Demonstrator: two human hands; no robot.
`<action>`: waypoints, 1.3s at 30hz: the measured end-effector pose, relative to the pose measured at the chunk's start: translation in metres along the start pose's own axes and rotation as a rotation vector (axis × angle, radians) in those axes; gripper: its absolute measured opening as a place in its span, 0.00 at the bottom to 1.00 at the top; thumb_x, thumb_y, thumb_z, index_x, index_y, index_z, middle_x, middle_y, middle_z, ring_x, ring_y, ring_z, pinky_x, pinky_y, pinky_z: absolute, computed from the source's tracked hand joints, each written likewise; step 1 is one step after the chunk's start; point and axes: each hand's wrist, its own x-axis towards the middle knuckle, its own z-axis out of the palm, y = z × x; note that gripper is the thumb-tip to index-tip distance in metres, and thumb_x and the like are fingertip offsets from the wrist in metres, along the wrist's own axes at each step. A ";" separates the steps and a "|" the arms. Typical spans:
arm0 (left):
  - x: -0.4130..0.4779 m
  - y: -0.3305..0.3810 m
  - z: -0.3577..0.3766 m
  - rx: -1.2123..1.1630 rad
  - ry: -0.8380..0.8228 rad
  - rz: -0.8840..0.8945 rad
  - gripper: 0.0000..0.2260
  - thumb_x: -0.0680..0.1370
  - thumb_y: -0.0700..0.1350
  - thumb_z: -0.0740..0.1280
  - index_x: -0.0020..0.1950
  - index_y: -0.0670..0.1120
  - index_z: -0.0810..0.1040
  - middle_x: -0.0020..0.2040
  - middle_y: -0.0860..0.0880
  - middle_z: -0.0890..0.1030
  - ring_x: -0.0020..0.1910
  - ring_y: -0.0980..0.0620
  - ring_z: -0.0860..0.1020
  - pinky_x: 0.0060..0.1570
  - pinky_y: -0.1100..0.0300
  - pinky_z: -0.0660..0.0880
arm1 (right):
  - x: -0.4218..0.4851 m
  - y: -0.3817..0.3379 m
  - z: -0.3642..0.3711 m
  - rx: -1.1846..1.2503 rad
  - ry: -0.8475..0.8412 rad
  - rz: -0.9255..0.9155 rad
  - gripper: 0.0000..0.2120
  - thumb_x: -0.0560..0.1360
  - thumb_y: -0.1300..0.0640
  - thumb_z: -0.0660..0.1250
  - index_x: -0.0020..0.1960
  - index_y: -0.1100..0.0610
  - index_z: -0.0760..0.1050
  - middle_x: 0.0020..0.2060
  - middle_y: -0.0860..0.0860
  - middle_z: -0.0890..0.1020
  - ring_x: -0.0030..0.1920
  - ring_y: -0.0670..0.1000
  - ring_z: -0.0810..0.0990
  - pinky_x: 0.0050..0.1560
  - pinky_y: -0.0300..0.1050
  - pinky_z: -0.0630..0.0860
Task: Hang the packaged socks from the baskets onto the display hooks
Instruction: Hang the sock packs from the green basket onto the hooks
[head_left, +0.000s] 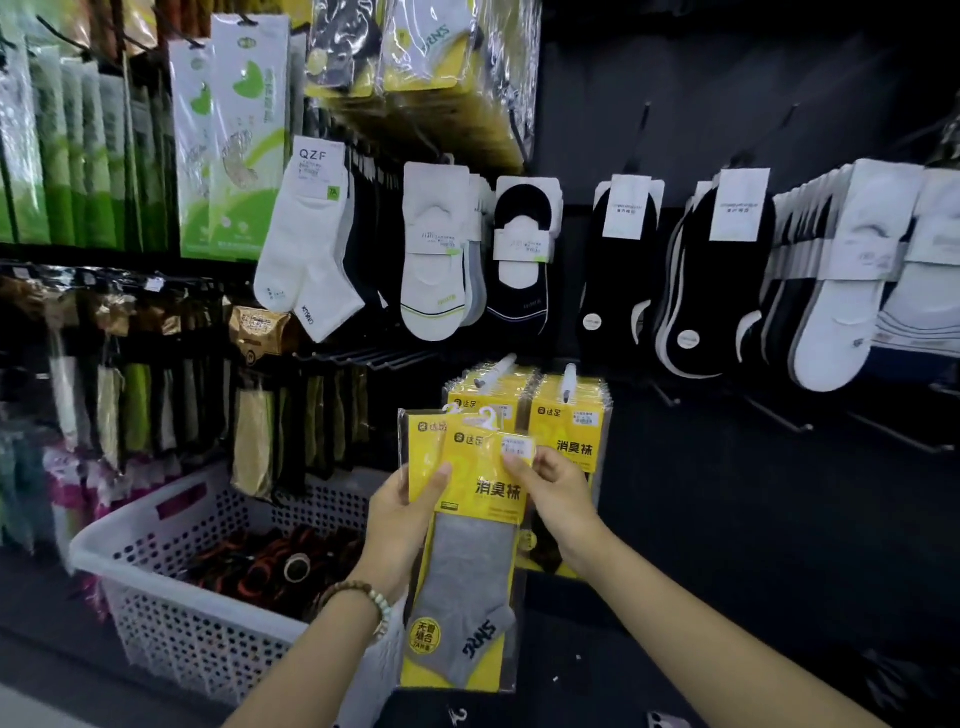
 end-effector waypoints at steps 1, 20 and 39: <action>-0.001 -0.002 0.006 0.009 0.000 -0.001 0.06 0.74 0.47 0.70 0.51 0.49 0.80 0.42 0.56 0.85 0.41 0.58 0.84 0.33 0.70 0.76 | -0.002 0.002 -0.007 0.054 0.002 0.010 0.07 0.76 0.56 0.68 0.51 0.59 0.78 0.51 0.57 0.84 0.53 0.53 0.82 0.51 0.45 0.81; 0.023 -0.011 0.015 0.150 0.040 -0.017 0.05 0.78 0.50 0.64 0.50 0.53 0.79 0.45 0.57 0.83 0.42 0.64 0.81 0.38 0.72 0.72 | 0.029 0.002 -0.081 -0.012 0.190 -0.079 0.05 0.79 0.60 0.63 0.47 0.54 0.76 0.37 0.45 0.85 0.38 0.42 0.84 0.33 0.34 0.78; 0.027 -0.019 0.016 0.103 -0.076 -0.056 0.08 0.78 0.50 0.63 0.55 0.52 0.79 0.49 0.55 0.84 0.45 0.61 0.82 0.44 0.65 0.78 | 0.011 0.007 -0.066 0.074 0.059 0.010 0.05 0.79 0.57 0.64 0.53 0.54 0.77 0.43 0.48 0.86 0.42 0.46 0.85 0.34 0.34 0.78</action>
